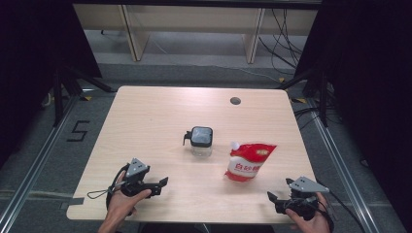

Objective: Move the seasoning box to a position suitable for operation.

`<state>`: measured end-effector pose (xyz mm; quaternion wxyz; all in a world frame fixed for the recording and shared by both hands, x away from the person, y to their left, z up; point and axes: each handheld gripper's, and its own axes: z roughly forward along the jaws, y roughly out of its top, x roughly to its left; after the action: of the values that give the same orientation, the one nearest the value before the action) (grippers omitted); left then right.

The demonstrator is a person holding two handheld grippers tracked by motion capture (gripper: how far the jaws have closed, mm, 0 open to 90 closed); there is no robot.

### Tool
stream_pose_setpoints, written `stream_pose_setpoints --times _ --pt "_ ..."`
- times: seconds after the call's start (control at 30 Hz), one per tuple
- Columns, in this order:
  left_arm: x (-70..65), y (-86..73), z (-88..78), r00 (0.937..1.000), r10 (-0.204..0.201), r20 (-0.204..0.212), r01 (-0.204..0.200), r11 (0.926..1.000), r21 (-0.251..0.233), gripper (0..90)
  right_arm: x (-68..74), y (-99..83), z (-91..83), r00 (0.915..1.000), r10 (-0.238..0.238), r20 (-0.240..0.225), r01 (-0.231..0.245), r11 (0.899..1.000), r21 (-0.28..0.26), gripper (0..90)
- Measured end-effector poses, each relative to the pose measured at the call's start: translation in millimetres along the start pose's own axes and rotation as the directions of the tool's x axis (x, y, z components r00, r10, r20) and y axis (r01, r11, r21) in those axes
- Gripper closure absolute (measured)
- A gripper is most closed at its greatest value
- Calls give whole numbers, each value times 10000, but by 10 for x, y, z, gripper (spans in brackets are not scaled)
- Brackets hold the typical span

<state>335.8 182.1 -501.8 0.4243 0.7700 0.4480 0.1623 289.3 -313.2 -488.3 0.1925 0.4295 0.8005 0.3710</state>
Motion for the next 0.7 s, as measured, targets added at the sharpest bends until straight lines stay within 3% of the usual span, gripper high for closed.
stream_pose_setpoints --times 0.03,0.17,0.23,0.27,0.3,0.37,0.4,0.47,0.53,0.57,0.63,0.7 --pt "-11 2 18 9999 -160 2 160 9997 -176 148 1 -1 0 9999 -109 48 109 9999 -24 153" --pt "-6 22 37 9999 -97 35 98 9997 -214 154 6 0 -16 9998 -125 -159 122 9997 -193 154" --pt "-8 43 53 9993 253 280 -251 9997 -68 166 16 -1 -25 9998 -67 -189 62 9995 -296 156" --pt "-24 81 80 9982 475 375 -471 9988 -127 178 34 0 -19 10000 -21 58 24 9991 -425 157" --pt "-24 81 80 9982 475 375 -471 9988 -127 179 34 0 -19 10000 -21 58 24 9991 -425 157" --pt "-33 135 124 9968 691 397 -677 9970 -363 181 67 6 -16 9993 357 -63 -359 9988 -320 161" --pt "-28 163 143 9965 763 355 -748 9964 -399 187 32 15 -10 9999 -119 -24 118 9989 -447 165" --pt "2 267 229 9955 896 305 -881 9949 -487 237 28 22 -12 9994 -355 30 356 9970 -692 176" --pt "2 305 272 9958 831 375 -804 9944 -684 249 39 23 -6 9996 -167 -239 152 9980 -611 176" --pt "13 348 305 9952 904 387 -875 9936 -713 259 28 31 -13 9986 -344 -397 323 9981 -531 176" --pt "40 443 379 9934 1047 471 -1002 9909 -901 292 30 28 -8 9987 -295 -424 272 9981 -545 176" --pt "85 533 461 9951 823 555 -750 9896 -1226 301 48 27 -13 9995 -262 -168 252 9979 -595 178"
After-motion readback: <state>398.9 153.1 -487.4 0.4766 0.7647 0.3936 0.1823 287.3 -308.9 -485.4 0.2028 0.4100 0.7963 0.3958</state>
